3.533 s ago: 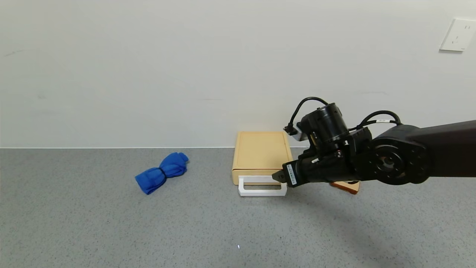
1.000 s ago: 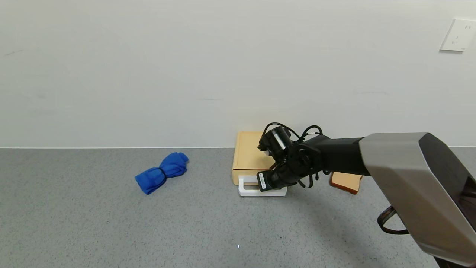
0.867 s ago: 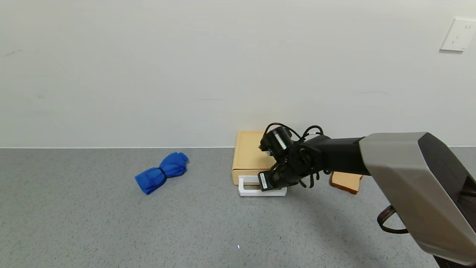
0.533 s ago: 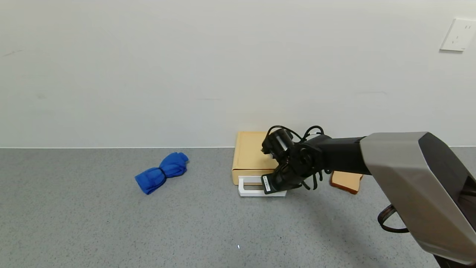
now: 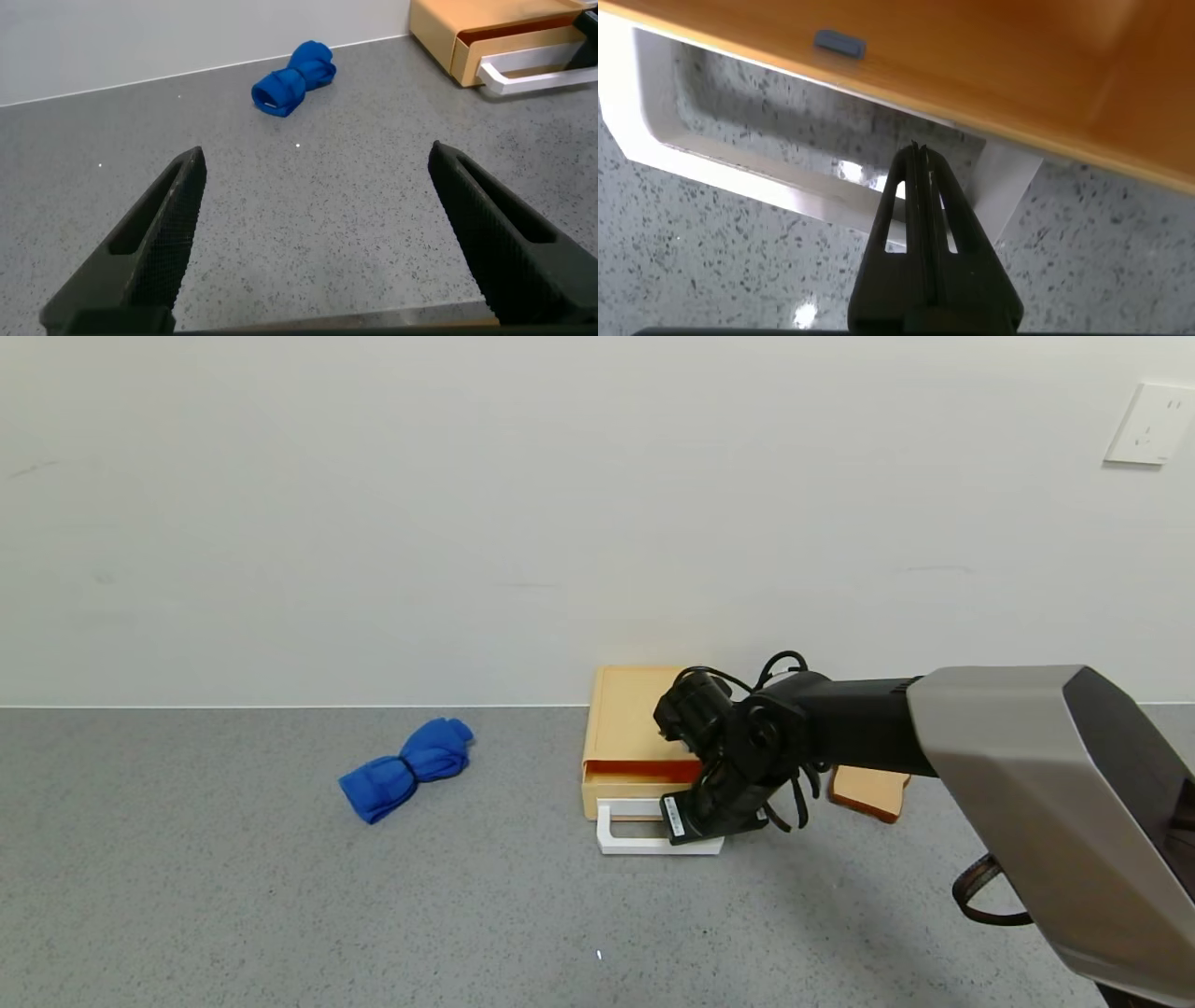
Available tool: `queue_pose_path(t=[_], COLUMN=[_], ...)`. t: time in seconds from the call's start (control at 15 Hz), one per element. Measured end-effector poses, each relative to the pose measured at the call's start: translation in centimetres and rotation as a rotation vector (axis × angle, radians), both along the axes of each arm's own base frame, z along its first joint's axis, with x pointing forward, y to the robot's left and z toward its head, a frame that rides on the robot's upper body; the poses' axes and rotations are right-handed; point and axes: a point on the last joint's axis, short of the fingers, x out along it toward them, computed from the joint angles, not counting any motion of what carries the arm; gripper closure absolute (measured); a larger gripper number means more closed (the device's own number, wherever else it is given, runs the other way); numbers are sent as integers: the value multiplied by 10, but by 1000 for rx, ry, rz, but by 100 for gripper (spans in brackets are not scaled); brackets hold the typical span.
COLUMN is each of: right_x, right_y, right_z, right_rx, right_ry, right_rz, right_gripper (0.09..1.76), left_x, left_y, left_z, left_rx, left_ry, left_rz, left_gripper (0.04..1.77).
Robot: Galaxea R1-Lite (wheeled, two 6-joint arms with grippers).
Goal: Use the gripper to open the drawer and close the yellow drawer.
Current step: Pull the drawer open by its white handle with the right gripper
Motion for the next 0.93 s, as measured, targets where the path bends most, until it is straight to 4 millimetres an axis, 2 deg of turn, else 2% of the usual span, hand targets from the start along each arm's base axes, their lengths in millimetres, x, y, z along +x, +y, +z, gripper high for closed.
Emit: queue_pose_path(t=[0.6, 0.93], right_x=[-16, -33], right_y=[-5, -7], right_z=[3, 0], right_rx=[19, 2], right_ry=[116, 163], right_rz=[-23, -26], right_gripper=[173, 173], left_x=[0, 0], left_y=[0, 0], left_z=[0, 0], left_rx=[0, 0], left_ry=[0, 0], left_rz=[0, 0], left_gripper=[9, 9])
